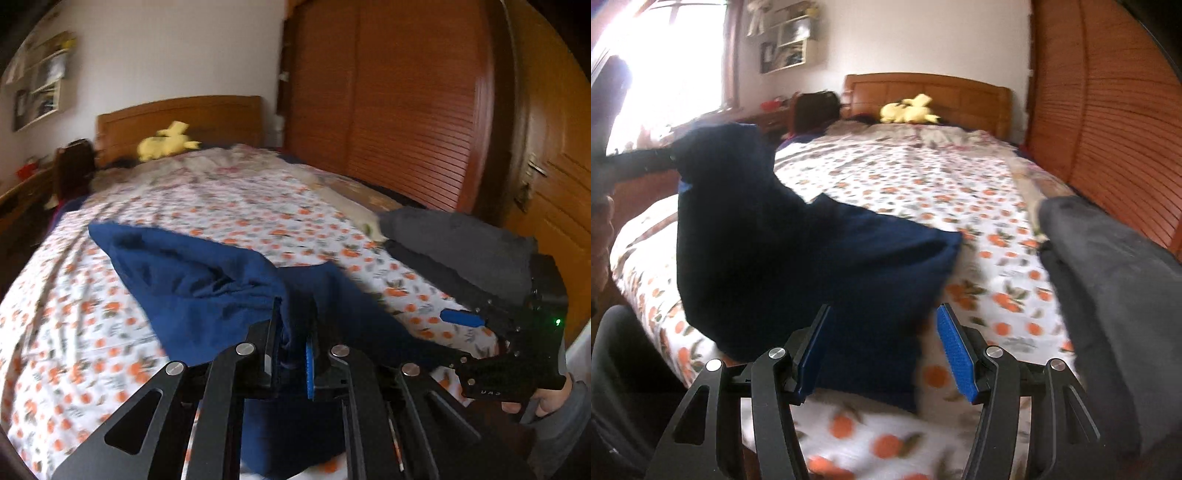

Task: Fold large clothes

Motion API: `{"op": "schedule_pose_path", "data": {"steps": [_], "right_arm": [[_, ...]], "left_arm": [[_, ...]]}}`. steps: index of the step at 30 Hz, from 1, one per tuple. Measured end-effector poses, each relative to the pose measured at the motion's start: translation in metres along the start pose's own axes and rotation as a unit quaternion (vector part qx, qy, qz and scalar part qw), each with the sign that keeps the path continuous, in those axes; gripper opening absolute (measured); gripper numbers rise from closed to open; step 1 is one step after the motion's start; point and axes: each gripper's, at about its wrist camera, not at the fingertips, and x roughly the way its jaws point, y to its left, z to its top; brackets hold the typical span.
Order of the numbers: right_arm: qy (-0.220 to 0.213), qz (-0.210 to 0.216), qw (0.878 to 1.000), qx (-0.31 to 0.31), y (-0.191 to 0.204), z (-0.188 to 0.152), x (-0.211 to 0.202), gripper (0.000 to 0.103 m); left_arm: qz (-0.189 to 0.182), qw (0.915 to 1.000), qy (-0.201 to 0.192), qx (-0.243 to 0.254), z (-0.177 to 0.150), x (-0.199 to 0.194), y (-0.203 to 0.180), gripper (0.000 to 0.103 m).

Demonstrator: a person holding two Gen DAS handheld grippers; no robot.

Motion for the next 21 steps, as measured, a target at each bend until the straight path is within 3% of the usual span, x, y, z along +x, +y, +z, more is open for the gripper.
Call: {"op": "schedule_pose_path", "data": {"steps": [4, 9, 10, 14, 17, 21], "right_arm": [[0.000, -0.012, 1.000, 0.019, -0.027, -0.009, -0.006, 0.055], [0.007, -0.019, 0.999, 0.024, -0.040, -0.020, -0.010, 0.055], [0.008, -0.020, 0.999, 0.024, -0.042, -0.021, -0.011, 0.055], [0.004, -0.019, 0.999, 0.028, -0.043, -0.020, -0.011, 0.055], [-0.002, -0.011, 0.999, 0.030, -0.039, -0.015, -0.012, 0.055], [-0.012, -0.001, 1.000, 0.020, -0.025, -0.002, -0.011, 0.055]], "left_arm": [[-0.026, 0.9993, 0.022, 0.019, -0.002, 0.036, -0.038, 0.009], [-0.008, 0.9986, 0.042, 0.031, -0.014, 0.068, -0.051, 0.018], [-0.009, 0.9987, 0.043, 0.026, -0.014, 0.070, -0.051, 0.023], [0.002, 0.9991, 0.028, 0.033, -0.016, 0.059, -0.047, 0.062], [0.005, 0.9993, 0.013, 0.035, -0.015, 0.045, -0.043, 0.077], [0.024, 0.9992, -0.005, 0.030, -0.014, 0.024, -0.026, 0.091]]}}
